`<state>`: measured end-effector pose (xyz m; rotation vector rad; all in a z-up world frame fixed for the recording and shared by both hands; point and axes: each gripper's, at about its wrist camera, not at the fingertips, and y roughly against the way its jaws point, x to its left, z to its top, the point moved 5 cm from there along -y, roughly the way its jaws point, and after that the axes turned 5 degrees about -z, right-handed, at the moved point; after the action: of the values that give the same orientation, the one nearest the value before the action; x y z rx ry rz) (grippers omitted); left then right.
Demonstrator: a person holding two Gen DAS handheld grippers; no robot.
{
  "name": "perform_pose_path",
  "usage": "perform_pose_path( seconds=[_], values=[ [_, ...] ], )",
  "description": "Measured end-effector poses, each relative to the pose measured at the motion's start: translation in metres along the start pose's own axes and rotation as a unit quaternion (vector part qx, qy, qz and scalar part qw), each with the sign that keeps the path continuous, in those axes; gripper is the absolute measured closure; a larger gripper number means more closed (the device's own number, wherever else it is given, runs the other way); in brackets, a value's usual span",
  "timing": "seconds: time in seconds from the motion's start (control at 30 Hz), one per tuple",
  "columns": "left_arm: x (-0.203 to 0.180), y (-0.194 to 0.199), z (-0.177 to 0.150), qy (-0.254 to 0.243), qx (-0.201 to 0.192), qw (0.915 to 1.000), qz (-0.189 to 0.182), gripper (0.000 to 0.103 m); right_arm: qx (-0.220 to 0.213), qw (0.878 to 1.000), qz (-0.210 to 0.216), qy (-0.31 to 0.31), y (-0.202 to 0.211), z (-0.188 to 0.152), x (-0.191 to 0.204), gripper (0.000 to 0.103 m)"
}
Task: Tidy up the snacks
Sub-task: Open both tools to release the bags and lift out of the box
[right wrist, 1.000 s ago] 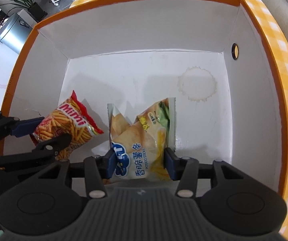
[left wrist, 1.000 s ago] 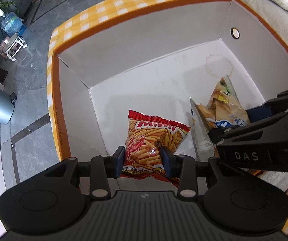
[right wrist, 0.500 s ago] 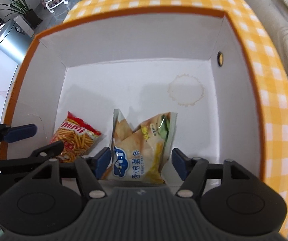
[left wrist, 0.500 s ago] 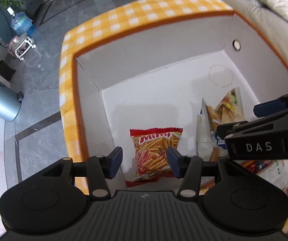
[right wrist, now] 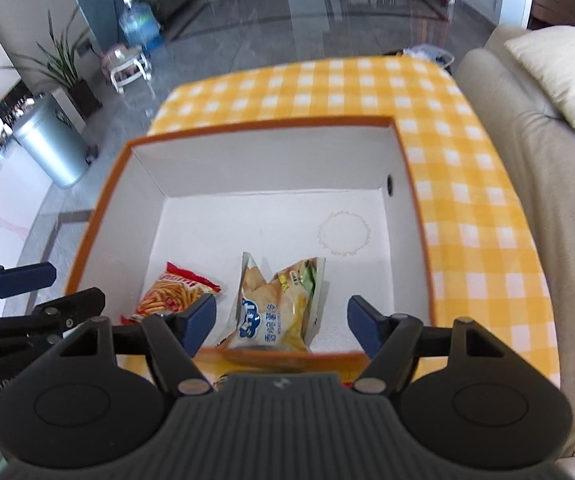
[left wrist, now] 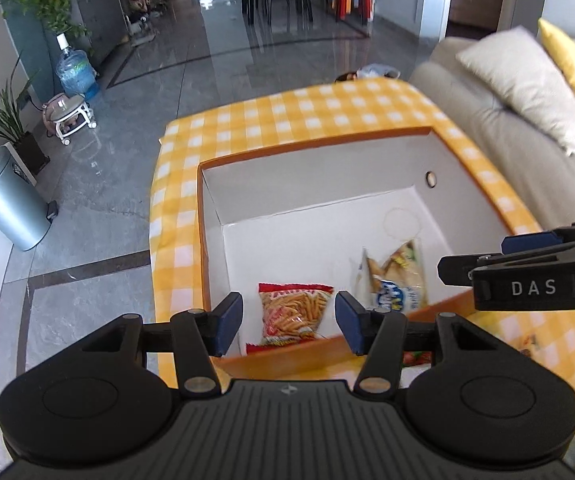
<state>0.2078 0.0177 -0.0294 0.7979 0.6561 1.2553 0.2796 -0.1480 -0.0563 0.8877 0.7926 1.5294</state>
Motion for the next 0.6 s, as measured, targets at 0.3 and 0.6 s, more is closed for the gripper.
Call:
perform_pose_path(
  seconds=[0.3, 0.6],
  values=[
    [-0.009, 0.046, -0.028, 0.027, -0.059, 0.9979, -0.006, 0.04, -0.069, 0.998, 0.0, -0.002, 0.062, -0.034, -0.009, 0.032],
    [-0.026, 0.064, -0.063, 0.057, -0.086, 0.9945, -0.019, 0.037, -0.108, 0.994, -0.02, 0.012, 0.095, -0.089, -0.017, 0.031]
  ],
)
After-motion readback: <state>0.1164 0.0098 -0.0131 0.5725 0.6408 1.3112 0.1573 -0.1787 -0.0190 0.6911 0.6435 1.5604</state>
